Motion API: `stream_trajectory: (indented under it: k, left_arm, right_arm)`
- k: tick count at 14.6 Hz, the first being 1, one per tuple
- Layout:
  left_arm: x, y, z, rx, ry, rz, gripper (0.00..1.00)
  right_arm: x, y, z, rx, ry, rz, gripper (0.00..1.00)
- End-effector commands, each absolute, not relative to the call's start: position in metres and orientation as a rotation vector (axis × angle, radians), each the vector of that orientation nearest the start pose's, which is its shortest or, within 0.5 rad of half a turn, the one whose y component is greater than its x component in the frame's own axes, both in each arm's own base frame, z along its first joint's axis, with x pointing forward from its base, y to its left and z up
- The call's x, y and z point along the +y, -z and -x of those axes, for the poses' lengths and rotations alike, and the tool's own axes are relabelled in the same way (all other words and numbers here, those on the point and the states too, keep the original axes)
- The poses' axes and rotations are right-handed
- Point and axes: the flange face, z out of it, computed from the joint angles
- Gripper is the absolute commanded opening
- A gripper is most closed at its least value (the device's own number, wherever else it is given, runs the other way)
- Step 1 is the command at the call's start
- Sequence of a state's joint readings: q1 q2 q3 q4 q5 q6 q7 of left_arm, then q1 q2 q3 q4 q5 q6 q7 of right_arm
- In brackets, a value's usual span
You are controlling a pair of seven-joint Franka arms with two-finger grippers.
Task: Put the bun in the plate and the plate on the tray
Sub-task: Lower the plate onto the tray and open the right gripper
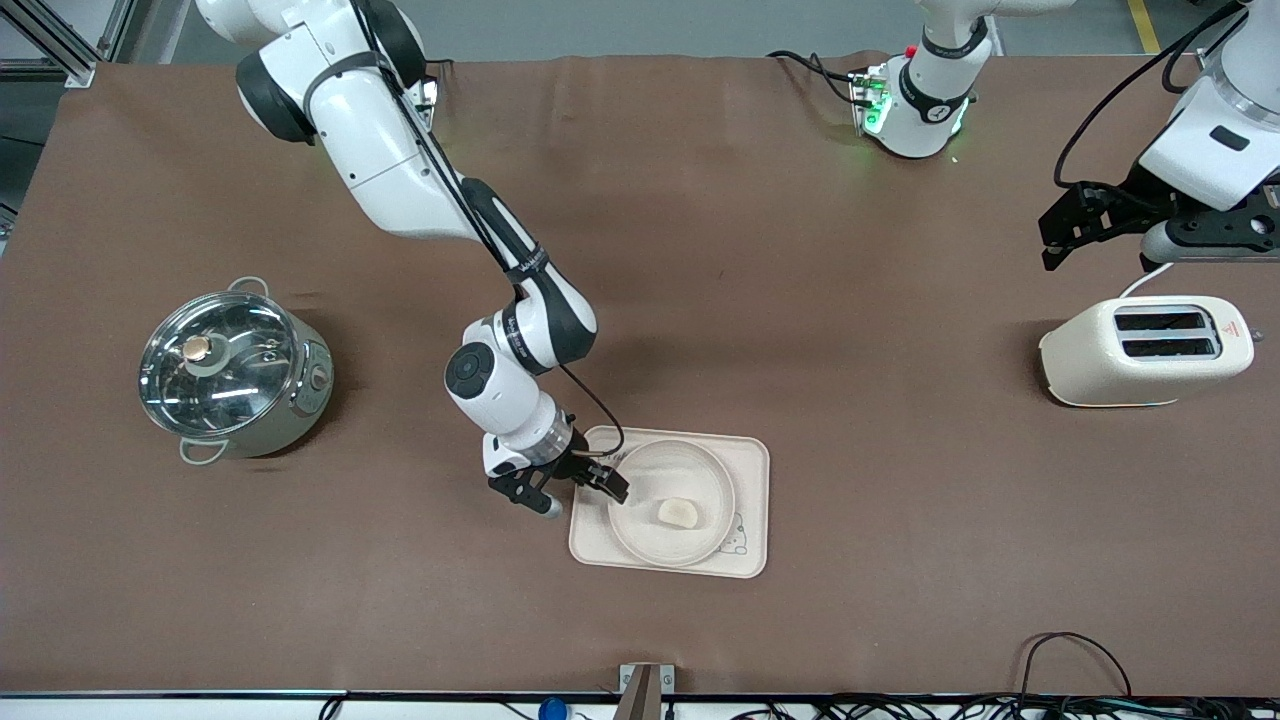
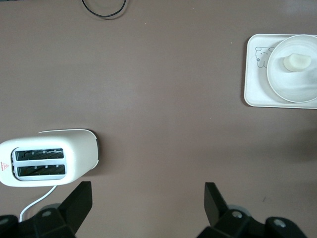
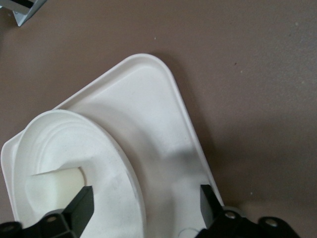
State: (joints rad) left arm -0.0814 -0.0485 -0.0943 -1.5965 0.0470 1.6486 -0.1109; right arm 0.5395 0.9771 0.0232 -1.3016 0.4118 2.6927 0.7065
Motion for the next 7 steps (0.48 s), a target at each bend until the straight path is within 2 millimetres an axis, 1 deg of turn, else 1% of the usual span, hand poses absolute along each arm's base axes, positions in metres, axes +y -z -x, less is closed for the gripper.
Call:
stream_trajectory:
  k: [1, 2, 4, 6, 7]
  left_arm:
    - [-0.091, -0.653, -0.542, 0.13, 0.161, 3.116, 1.0]
    - [-0.091, -0.652, -0.543, 0.132, 0.158, 3.117, 1.0]
    - [-0.09, -0.651, -0.543, 0.134, 0.156, 3.115, 1.0]
    - [-0.09, -0.652, -0.543, 0.134, 0.158, 3.115, 1.0]
    - [-0.089, -0.651, -0.543, 0.13, 0.156, 3.115, 1.0]
  right_arm:
    - [0.395, -0.237, -0.65, 0.671, 0.085, 2.616, 1.0]
    - [0.395, -0.252, -0.646, 0.657, 0.035, 2.636, 1.0]
    - [0.374, -0.281, -0.646, 0.663, -0.035, 2.657, 1.0]
    - [0.344, -0.311, -0.648, 0.681, -0.025, 2.663, 1.0]
    - [0.329, -0.322, -0.647, 0.669, -0.004, 2.67, 1.0]
